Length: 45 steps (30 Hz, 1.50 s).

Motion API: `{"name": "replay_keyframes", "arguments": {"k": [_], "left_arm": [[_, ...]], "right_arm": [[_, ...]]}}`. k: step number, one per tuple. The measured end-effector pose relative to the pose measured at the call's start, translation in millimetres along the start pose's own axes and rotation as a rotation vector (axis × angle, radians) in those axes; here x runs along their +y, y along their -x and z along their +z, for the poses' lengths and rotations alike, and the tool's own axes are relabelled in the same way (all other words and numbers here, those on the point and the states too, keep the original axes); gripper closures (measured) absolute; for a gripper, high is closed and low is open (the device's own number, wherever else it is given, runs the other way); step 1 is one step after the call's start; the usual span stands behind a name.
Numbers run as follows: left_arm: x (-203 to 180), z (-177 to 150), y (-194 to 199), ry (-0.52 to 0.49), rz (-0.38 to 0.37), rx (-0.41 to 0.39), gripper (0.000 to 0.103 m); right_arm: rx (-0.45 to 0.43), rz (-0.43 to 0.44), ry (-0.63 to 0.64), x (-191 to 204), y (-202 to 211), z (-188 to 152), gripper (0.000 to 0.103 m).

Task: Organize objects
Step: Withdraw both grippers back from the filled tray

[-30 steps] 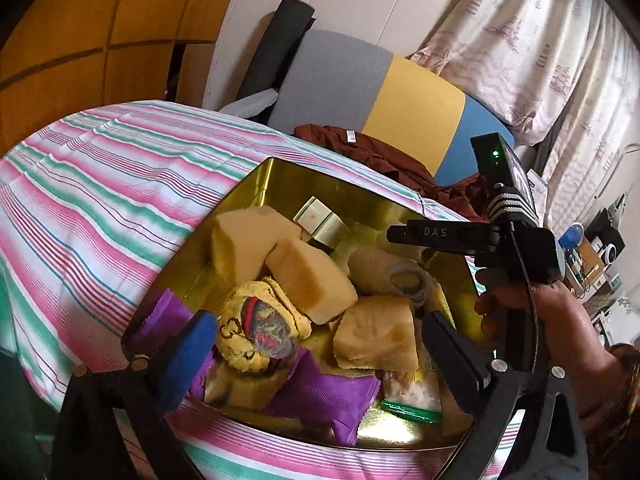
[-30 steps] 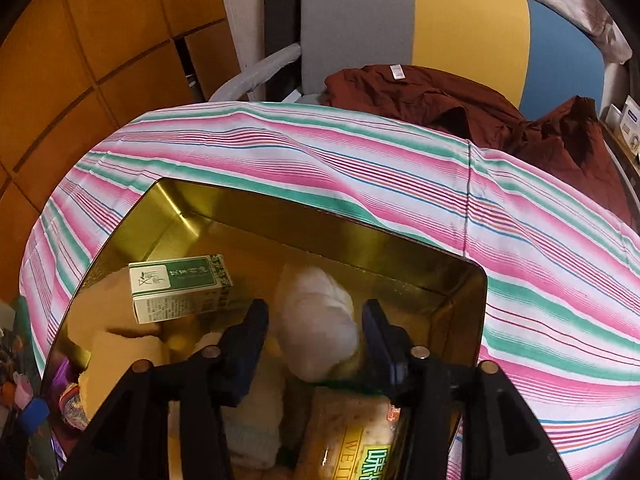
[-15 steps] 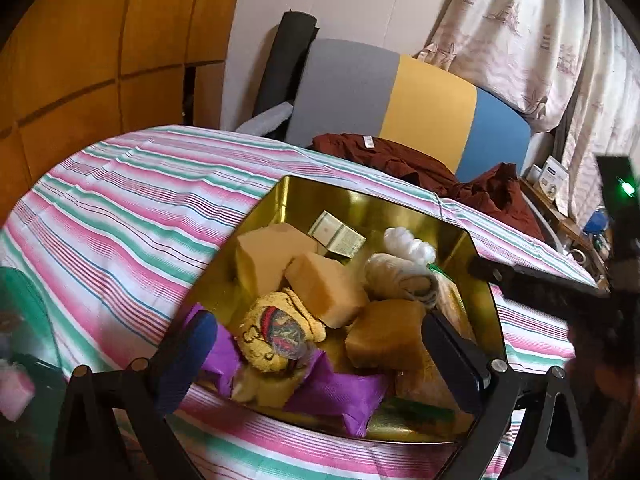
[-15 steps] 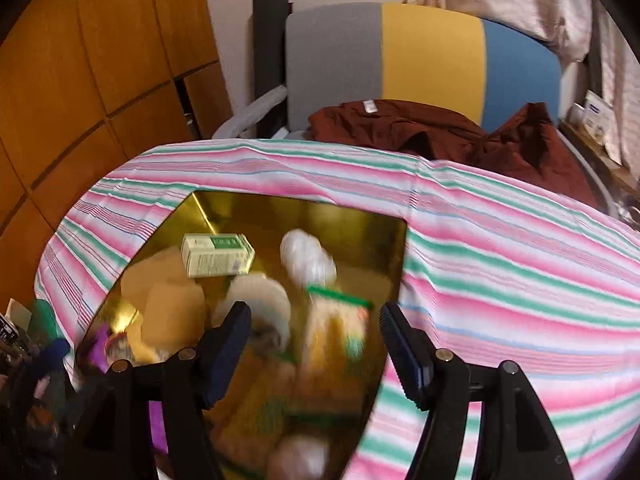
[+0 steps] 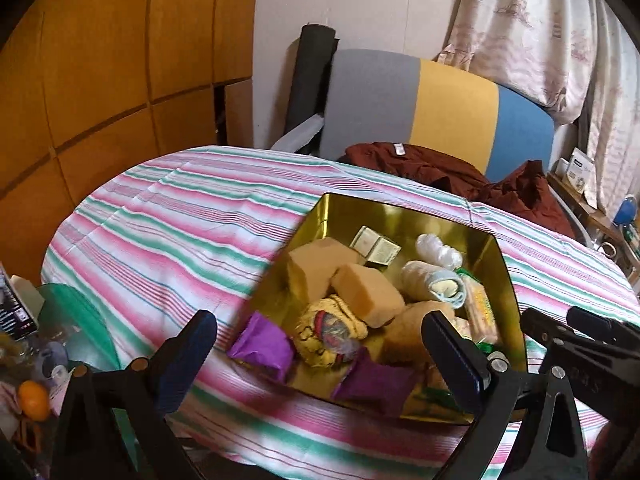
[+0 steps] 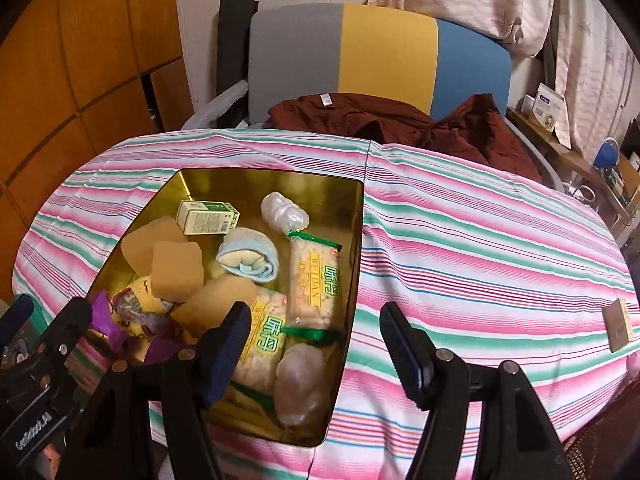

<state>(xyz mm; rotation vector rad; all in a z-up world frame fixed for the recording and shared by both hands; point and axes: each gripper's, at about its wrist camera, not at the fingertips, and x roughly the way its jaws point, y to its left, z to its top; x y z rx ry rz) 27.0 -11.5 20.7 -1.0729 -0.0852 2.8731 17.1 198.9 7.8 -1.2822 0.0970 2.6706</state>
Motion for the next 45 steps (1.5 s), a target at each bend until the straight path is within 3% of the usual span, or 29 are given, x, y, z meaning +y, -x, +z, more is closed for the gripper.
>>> {"name": "replay_keyframes", "arguments": {"k": [4,8,16,22,33,41,45], "left_arm": [[6,2,6,0.014,0.007,-0.006,0.000],[7,4,13,0.007,0.068,-0.040,0.000],[-6,5,19,-0.090,0.134,-0.023,0.000],[-4,5,21,-0.077,0.170,-0.020,0.000],[7,5,12,0.013,0.091,0.066,0.000],[6,2,6,0.019,0.047,0.109,0.005],[4,0,4,0.009,0.061,0.109,0.006]], "right_arm": [[-0.011,-0.001,-0.014,3,9,-5,0.035],[-0.016,-0.017,-0.021,8,17,-8,0.035],[-0.052,-0.014,-0.040,17,29,-11,0.035],[-0.056,-0.030,-0.050,15,32,-9,0.035],[-0.058,-0.031,-0.037,22,31,-12,0.035],[-0.047,-0.032,-0.053,19,28,-12,0.035],[-0.049,-0.033,-0.050,18,28,-13,0.035]]}}
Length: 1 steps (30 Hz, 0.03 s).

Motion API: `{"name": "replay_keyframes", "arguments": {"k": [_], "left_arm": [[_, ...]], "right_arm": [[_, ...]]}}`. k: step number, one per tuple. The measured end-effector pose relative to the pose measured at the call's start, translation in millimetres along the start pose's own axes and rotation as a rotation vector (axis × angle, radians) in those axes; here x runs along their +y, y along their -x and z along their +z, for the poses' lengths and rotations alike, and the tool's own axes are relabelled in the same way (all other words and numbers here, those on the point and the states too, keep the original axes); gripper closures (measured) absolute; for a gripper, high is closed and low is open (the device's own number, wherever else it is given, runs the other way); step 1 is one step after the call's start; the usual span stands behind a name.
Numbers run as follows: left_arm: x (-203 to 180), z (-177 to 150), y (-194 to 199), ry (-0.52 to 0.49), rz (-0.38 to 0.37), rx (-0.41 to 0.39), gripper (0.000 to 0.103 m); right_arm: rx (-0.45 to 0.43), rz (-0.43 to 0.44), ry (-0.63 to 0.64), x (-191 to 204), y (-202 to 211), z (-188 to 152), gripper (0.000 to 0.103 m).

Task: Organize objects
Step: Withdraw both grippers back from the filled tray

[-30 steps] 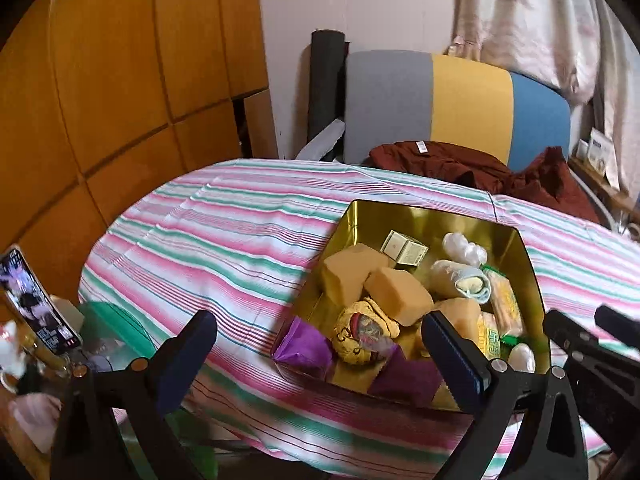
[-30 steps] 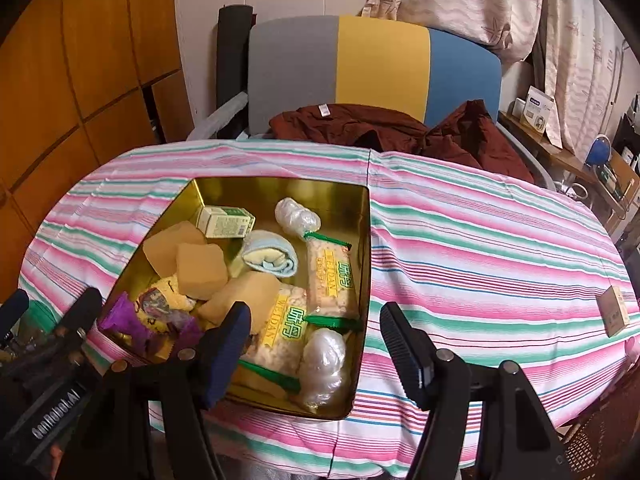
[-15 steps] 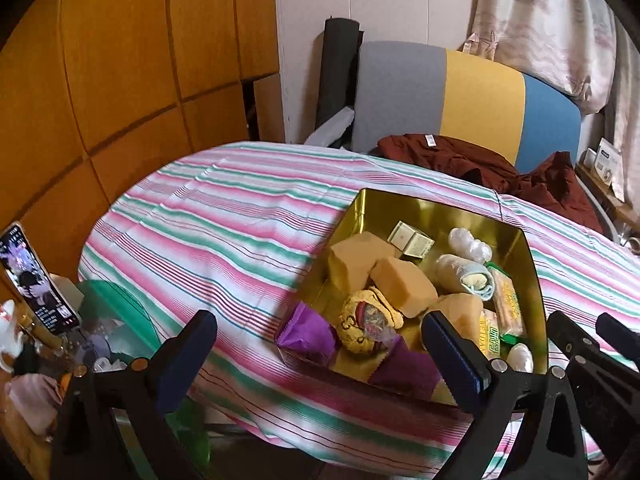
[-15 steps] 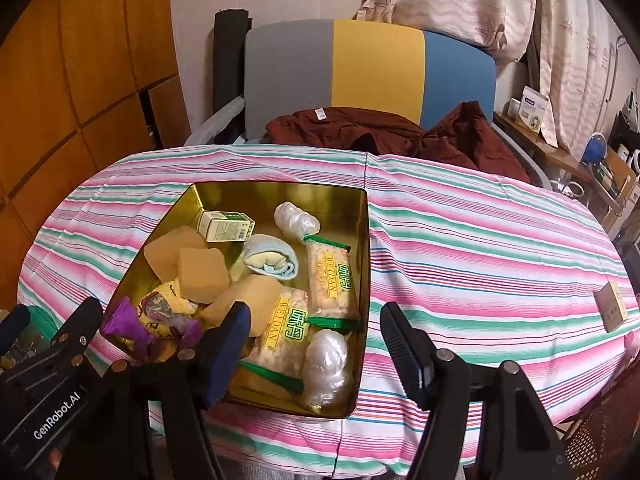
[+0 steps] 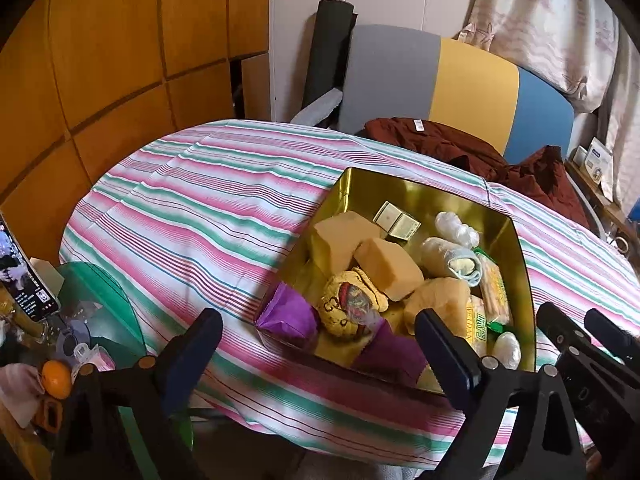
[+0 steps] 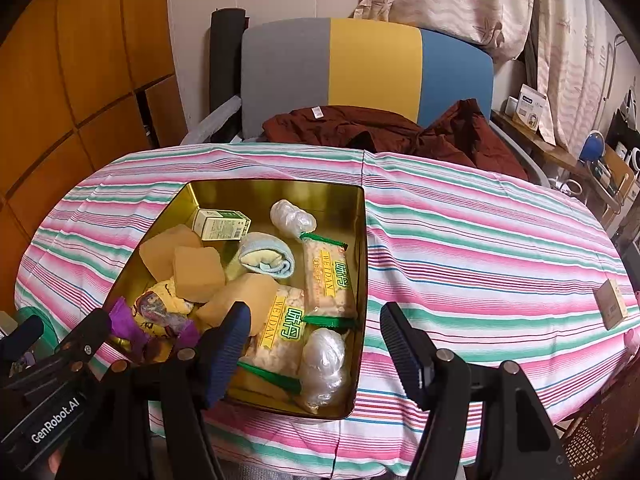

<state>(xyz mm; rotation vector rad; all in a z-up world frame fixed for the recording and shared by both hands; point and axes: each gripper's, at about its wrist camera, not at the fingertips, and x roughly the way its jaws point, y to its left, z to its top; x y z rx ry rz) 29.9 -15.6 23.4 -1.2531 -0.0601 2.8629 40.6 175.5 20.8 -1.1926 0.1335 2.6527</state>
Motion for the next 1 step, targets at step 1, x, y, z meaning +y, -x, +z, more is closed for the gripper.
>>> {"name": "replay_keyframes", "arguments": {"k": [1], "left_arm": [[-0.5,-0.1,0.0,-0.002,0.003,-0.001,0.006]], "right_arm": [[0.000,0.001,0.000,-0.6,-0.3,0.0,0.035]]}}
